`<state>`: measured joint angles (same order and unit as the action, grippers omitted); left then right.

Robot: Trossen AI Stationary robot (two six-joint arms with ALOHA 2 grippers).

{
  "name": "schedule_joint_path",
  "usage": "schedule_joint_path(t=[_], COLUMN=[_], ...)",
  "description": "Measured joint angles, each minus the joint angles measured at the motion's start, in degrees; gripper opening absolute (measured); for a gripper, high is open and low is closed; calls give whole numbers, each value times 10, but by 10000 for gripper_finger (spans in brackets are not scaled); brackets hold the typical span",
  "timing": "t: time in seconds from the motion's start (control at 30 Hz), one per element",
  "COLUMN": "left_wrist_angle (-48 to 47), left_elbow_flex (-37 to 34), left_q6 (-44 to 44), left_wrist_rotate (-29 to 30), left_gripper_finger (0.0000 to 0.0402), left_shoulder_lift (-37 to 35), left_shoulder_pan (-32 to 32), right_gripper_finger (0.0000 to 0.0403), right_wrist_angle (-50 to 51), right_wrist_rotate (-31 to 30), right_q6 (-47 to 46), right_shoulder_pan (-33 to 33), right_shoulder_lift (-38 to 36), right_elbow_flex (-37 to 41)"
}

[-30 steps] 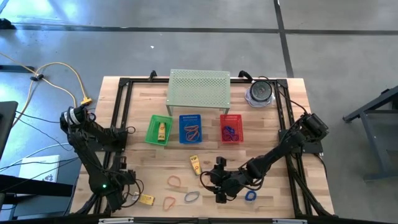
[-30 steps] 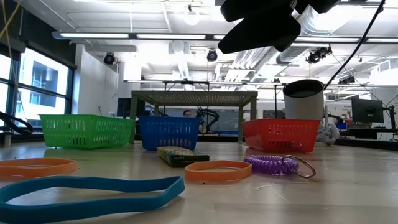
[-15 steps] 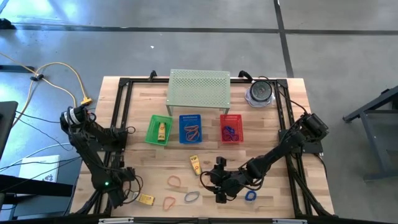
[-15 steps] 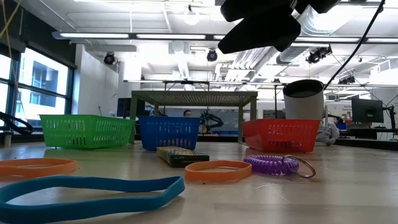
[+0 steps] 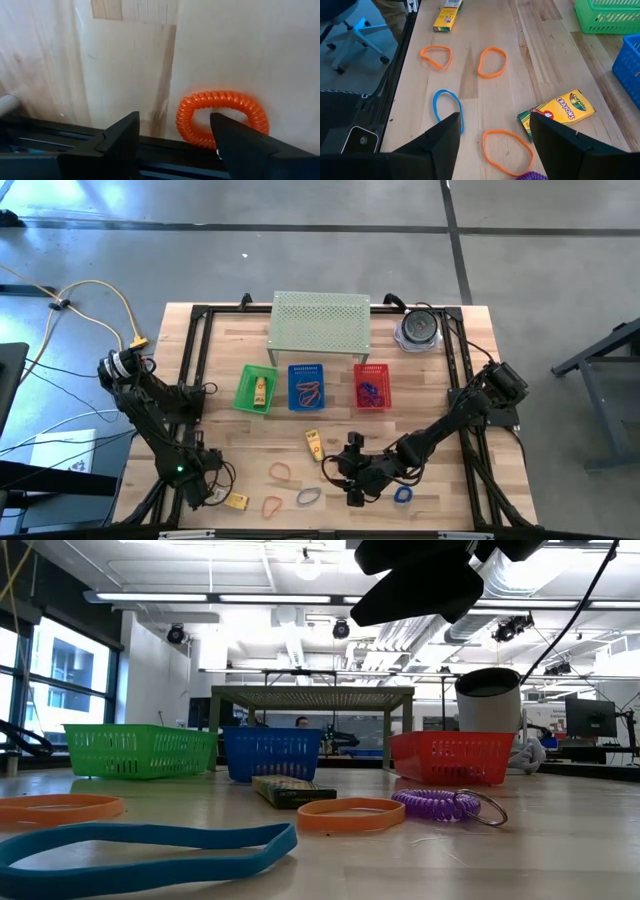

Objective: Pick & Place Office Desk Supplies
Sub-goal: Put the orange spring keychain into the red bin

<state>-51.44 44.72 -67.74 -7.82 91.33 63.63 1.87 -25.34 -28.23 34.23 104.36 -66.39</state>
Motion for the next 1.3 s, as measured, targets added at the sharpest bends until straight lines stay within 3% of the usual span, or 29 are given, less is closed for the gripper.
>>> schedule_joint_path(t=[0.27, 0.47, 0.6, 0.9, 1.07, 1.3], left_wrist_angle=[14, 24, 25, -16, -69, -152], left_elbow_flex=[-2, -3, -2, 43, 108, 186], left_q6=[33, 76, 52, 15, 31, 61], left_wrist_rotate=[-29, -41, -31, 3, 106, 178], left_gripper_finger=[163, 78, 17, 4, 2, 2], left_shoulder_lift=[25, 26, 26, 18, 14, 12], left_shoulder_pan=[-28, -33, -32, -44, -62, -101], right_gripper_finger=[226, 226, 226, 226, 226, 226], right_wrist_angle=[0, 0, 0, -1, -8, -8], right_wrist_rotate=[0, 0, 0, 0, 0, 0], right_q6=[0, 0, 0, 0, 4, 6], right_shoulder_pan=[0, 0, 0, -2, -5, -5], right_shoulder_lift=[0, 0, 0, 0, 0, 0], right_elbow_flex=[0, 0, 0, 0, 0, 0])
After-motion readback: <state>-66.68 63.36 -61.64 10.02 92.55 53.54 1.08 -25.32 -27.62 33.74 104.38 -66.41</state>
